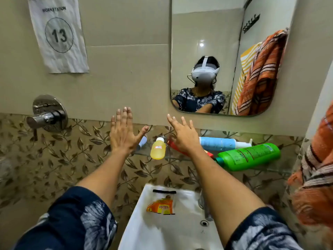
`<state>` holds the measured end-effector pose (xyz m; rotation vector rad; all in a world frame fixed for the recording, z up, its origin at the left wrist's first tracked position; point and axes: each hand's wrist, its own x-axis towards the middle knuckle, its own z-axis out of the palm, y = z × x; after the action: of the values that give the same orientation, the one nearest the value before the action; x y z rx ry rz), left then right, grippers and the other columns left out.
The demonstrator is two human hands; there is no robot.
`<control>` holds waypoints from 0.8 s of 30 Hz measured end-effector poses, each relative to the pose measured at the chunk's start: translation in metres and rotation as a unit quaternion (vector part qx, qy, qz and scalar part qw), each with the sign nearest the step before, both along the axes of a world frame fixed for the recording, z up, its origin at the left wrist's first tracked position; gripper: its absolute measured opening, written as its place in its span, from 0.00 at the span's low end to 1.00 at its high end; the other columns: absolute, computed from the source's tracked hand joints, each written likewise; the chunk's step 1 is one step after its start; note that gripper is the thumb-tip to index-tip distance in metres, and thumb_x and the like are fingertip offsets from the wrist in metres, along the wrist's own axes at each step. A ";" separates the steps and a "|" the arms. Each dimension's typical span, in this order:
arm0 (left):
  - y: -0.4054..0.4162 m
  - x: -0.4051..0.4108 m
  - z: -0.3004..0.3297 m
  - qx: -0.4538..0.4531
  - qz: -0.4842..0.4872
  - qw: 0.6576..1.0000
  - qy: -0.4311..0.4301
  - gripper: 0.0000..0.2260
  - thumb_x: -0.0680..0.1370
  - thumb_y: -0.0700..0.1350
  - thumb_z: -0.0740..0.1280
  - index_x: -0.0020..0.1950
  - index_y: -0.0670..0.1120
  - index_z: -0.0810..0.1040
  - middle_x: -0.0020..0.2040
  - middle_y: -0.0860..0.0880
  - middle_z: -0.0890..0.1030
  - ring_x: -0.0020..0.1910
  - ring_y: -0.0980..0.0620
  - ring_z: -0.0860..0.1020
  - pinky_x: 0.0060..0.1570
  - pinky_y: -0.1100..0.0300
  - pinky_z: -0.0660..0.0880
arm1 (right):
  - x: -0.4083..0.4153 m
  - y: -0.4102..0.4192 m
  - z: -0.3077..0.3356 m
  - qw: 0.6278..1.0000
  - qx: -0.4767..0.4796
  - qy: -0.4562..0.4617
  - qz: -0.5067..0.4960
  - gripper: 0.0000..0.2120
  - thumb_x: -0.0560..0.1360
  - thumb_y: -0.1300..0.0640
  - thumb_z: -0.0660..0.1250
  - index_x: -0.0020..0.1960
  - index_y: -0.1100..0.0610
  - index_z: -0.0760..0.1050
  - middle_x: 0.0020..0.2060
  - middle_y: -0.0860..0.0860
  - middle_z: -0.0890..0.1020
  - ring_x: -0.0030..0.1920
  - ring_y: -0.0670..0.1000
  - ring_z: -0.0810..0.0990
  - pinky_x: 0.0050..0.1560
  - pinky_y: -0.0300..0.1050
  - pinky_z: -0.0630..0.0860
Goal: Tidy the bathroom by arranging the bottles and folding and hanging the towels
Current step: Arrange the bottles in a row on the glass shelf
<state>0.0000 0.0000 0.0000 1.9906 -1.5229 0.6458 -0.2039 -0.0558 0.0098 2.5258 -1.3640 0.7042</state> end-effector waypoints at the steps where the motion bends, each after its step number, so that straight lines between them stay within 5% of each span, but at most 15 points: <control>1: -0.002 0.008 0.000 0.010 -0.001 1.000 0.019 0.39 0.74 0.70 0.40 0.75 0.46 0.39 0.77 0.46 0.43 0.77 0.47 0.42 0.72 0.52 0.35 | 0.005 -0.002 0.000 0.999 0.029 0.020 0.013 0.36 0.79 0.54 0.62 0.77 0.45 0.41 0.77 0.50 0.54 0.77 0.56 0.49 0.75 0.56 0.44; 4: -0.009 0.034 -0.004 0.104 -0.038 0.991 0.080 0.34 0.77 0.65 0.47 0.77 0.48 0.45 0.77 0.42 0.56 0.75 0.43 0.55 0.72 0.47 0.50 | 0.018 -0.012 -0.002 0.992 0.098 0.071 0.040 0.35 0.77 0.67 0.60 0.76 0.44 0.51 0.77 0.49 0.56 0.77 0.54 0.52 0.75 0.53 0.49; 7: -0.013 0.042 -0.007 0.201 -0.108 0.963 0.142 0.32 0.77 0.65 0.50 0.76 0.47 0.57 0.70 0.41 0.69 0.68 0.41 0.68 0.65 0.47 0.64 | 0.032 -0.014 -0.008 0.983 0.118 0.130 0.058 0.32 0.76 0.69 0.58 0.74 0.43 0.60 0.76 0.49 0.58 0.76 0.55 0.55 0.74 0.53 0.53; 11: -0.018 0.036 -0.011 0.201 -0.157 0.946 0.199 0.30 0.76 0.65 0.54 0.55 0.41 0.78 0.51 0.41 0.79 0.53 0.41 0.77 0.47 0.53 0.71 | 0.045 -0.015 -0.009 0.984 0.107 0.141 0.033 0.29 0.74 0.61 0.66 0.71 0.41 0.64 0.70 0.53 0.70 0.69 0.59 0.67 0.67 0.54 0.64; 16: -0.027 0.033 -0.011 0.206 -0.136 0.947 0.204 0.25 0.75 0.64 0.59 0.52 0.43 0.78 0.50 0.42 0.80 0.48 0.43 0.77 0.51 0.49 0.75 | 0.050 -0.015 -0.010 0.984 0.073 0.160 0.016 0.29 0.73 0.59 0.69 0.70 0.42 0.65 0.66 0.52 0.74 0.65 0.58 0.72 0.61 0.50 0.68; 19: -0.034 0.030 -0.006 0.223 -0.112 0.941 0.227 0.20 0.73 0.58 0.65 0.42 0.40 0.76 0.44 0.37 0.78 0.42 0.41 0.77 0.40 0.53 0.74 | 0.047 -0.012 -0.015 0.989 0.045 0.138 0.017 0.28 0.73 0.60 0.68 0.69 0.43 0.67 0.63 0.51 0.77 0.63 0.56 0.73 0.62 0.49 0.67; 21: -0.036 0.025 -0.003 0.242 -0.106 0.927 0.264 0.18 0.73 0.54 0.68 0.36 0.40 0.69 0.39 0.41 0.73 0.33 0.46 0.72 0.29 0.58 0.66 | 0.047 -0.011 -0.019 0.991 0.043 0.125 0.023 0.26 0.74 0.61 0.66 0.69 0.45 0.67 0.63 0.51 0.78 0.65 0.55 0.72 0.70 0.51 0.58; 24: -0.037 0.017 0.002 0.275 -0.105 0.895 0.335 0.17 0.73 0.52 0.68 0.37 0.40 0.67 0.34 0.46 0.71 0.29 0.51 0.69 0.26 0.60 0.63 | 0.050 -0.013 -0.024 0.990 0.029 0.135 0.032 0.25 0.75 0.61 0.64 0.69 0.48 0.66 0.66 0.50 0.76 0.70 0.53 0.68 0.74 0.56 0.40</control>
<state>0.0174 -0.0367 0.0018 2.0585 -1.5165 -0.5885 -0.1544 -0.0691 -0.0146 2.6041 -1.2325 0.3207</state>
